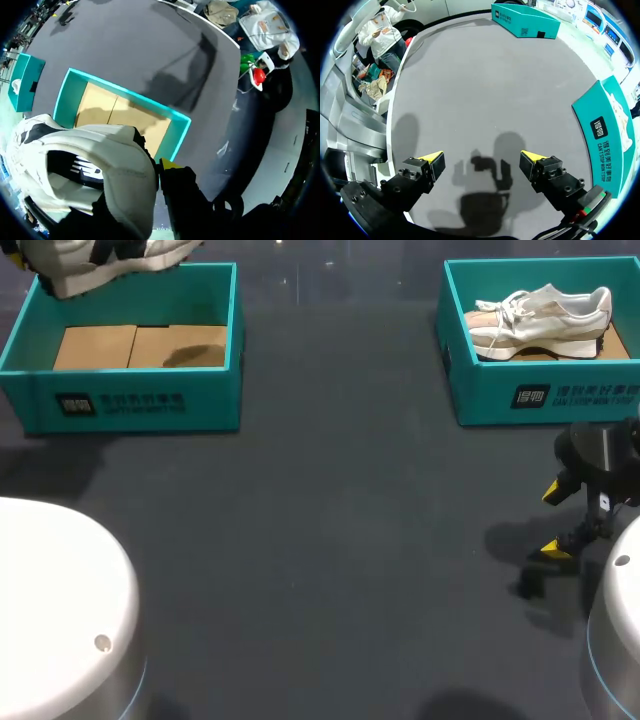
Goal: Take the shoe out of the shoebox, open the shoe tongue, remove and reinsert the insole, then place the shoe into the shoebox
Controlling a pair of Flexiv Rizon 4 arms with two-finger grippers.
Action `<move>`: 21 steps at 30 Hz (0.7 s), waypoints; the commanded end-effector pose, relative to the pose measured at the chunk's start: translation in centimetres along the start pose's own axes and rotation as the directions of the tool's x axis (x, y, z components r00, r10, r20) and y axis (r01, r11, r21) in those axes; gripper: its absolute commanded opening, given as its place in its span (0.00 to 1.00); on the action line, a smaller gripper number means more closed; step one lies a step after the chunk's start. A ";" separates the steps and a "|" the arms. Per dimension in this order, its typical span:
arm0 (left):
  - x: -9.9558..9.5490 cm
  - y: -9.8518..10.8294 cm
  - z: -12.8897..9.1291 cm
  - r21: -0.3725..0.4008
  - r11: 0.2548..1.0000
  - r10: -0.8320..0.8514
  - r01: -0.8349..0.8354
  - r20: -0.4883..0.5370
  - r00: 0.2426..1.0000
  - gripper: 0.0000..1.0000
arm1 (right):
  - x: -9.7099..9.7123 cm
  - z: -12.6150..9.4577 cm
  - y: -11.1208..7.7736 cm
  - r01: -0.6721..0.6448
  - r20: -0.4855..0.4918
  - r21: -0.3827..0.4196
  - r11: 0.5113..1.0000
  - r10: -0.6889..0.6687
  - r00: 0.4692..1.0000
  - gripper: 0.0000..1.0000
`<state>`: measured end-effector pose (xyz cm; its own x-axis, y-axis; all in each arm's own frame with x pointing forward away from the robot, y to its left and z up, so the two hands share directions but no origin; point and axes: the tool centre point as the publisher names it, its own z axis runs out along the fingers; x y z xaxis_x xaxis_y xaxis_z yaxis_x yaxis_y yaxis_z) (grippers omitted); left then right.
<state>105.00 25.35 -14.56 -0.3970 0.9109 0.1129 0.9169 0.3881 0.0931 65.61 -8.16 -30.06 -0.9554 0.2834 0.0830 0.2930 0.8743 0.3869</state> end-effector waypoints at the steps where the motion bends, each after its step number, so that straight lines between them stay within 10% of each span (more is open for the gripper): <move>1: 0.7 0.3 0.3 -0.032 0.985 0.171 -0.170 0.006 0.985 0.00 | 0.2 0.0 0.0 -0.001 0.003 0.002 1.000 0.001 1.000 1.00; 6: 1.6 1.7 0.9 -0.047 0.918 0.394 -0.395 -0.026 0.919 0.00 | 0.2 0.0 0.0 -0.001 0.003 0.002 1.000 0.001 1.000 1.00; 21: 1.2 2.5 3.3 -0.044 0.925 0.375 -0.378 -0.065 0.925 0.00 | 0.2 0.0 0.0 -0.001 0.003 0.002 1.000 0.001 1.000 1.00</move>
<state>106.38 28.33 -16.11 -0.0308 0.9787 0.2030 0.9960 0.0130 0.0886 65.62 -8.17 -30.06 -0.9554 0.2835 0.0830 0.2931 0.8743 0.3869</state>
